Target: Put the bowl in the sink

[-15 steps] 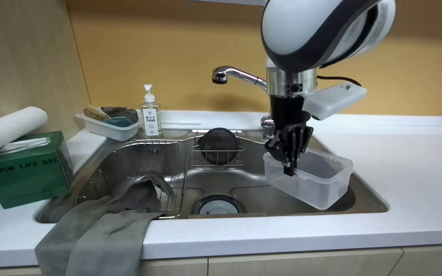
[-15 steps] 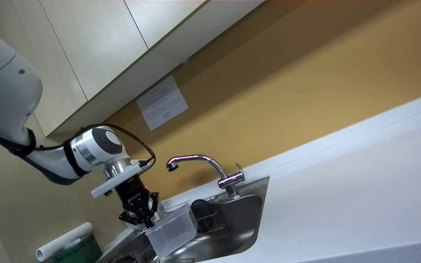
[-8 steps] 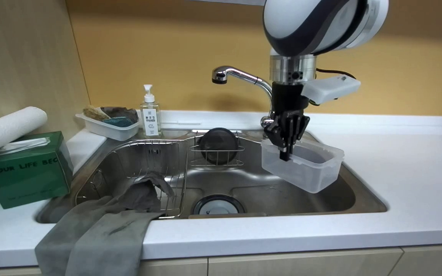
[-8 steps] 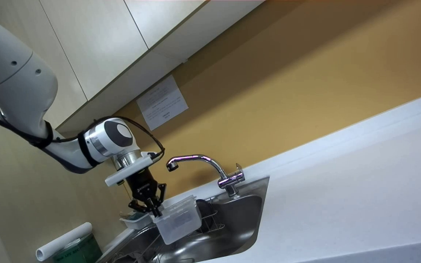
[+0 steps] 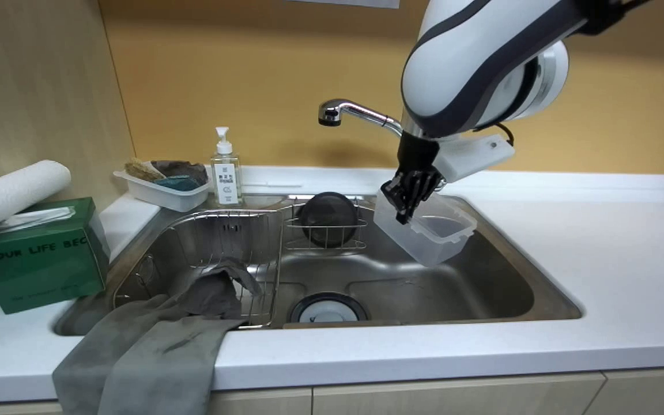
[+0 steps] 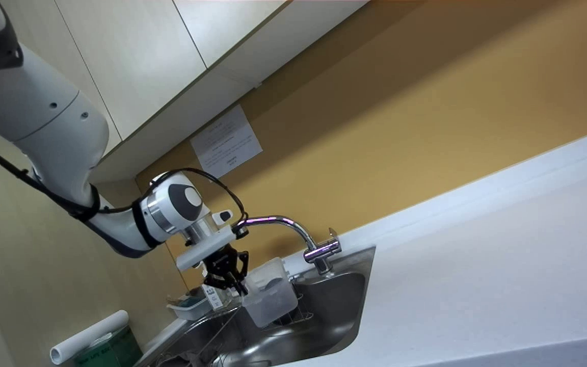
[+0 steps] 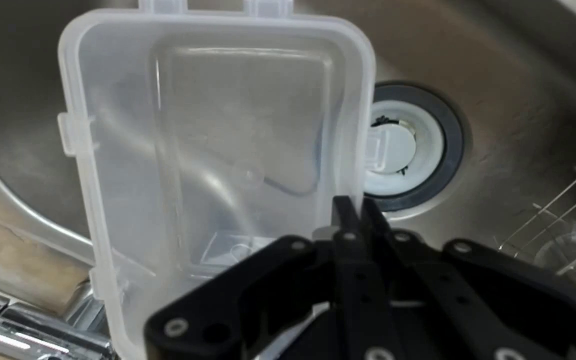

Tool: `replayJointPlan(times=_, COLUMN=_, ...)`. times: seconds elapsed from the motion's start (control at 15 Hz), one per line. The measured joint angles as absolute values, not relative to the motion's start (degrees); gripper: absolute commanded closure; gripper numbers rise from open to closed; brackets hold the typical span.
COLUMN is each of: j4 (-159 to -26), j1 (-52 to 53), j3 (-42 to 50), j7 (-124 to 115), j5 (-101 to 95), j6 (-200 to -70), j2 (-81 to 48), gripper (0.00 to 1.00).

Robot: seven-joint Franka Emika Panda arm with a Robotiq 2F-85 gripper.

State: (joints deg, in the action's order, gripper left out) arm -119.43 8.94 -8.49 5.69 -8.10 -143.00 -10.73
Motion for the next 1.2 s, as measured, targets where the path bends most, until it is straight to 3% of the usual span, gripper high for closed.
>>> replayJointPlan(times=0.47, j4=-118.2, j1=9.0, j3=-8.0, j7=5.6, j5=-8.0, j6=-157.2, j2=-16.2, gripper=0.99)
replayJointPlan(times=1.2, j4=-113.9, j1=9.1, j3=-5.4, j7=5.5, j5=-7.9, j6=-154.2, j2=-23.2, gripper=0.99)
